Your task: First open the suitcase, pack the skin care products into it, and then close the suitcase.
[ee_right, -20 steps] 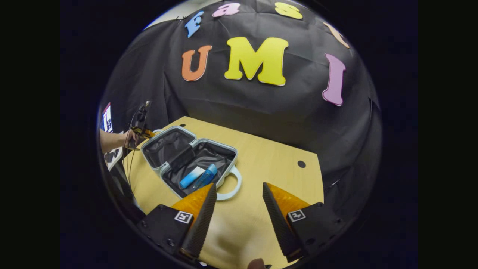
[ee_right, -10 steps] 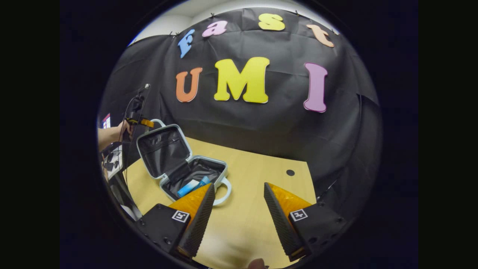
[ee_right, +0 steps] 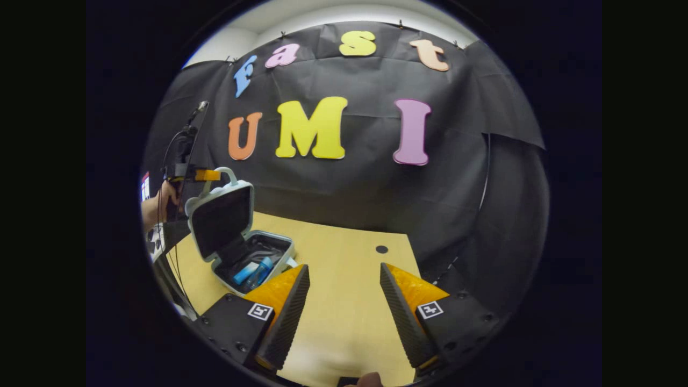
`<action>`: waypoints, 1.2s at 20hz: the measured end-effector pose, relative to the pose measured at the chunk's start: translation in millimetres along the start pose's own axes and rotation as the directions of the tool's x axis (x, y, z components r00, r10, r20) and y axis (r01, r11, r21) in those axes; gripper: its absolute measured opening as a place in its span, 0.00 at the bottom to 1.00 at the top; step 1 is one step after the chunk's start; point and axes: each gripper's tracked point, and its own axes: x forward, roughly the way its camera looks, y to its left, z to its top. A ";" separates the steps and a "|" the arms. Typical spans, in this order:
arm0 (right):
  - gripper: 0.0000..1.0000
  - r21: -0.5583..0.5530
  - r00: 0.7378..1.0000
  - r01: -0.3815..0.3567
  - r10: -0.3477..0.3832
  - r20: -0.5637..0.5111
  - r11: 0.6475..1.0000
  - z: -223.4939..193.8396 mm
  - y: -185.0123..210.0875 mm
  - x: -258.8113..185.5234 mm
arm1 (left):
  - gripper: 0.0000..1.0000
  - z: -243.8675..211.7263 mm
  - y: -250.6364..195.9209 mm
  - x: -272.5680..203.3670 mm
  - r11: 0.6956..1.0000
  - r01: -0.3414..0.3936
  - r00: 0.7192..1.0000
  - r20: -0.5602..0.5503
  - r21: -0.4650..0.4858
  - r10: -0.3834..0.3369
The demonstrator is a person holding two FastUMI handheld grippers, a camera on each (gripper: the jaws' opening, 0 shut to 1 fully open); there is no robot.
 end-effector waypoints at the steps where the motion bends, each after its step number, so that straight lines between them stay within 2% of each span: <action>1: 0.79 0.003 1.000 0.019 -0.019 -0.004 1.000 -1.2 -7.1 -2.1 | 0.08 -7.2 -16.8 3.2 1.000 0.028 1.000 -0.007 0.000 -0.028; 7: 0.79 -0.010 0.990 0.127 -0.128 -0.058 0.992 -22.8 -46.4 -23.4 | 0.08 -62.4 -101.6 15.9 0.987 0.160 0.985 -0.074 0.015 -0.159; 12: 0.79 -0.001 0.965 0.217 -0.214 -0.154 0.976 -57.3 -74.0 -40.2 | 0.08 -112.2 -149.8 33.0 0.967 0.245 0.961 -0.146 0.068 -0.233; 19: 0.79 0.003 0.953 0.260 -0.256 -0.161 0.966 -61.3 -80.9 -54.0 | 0.08 -179.3 -181.2 40.9 0.954 0.284 0.933 -0.256 0.097 -0.252; 24: 0.79 0.016 0.950 0.271 -0.265 -0.166 0.962 -61.5 -84.8 -55.8 | 0.08 -205.3 -189.0 42.9 0.950 0.289 0.921 -0.307 0.122 -0.240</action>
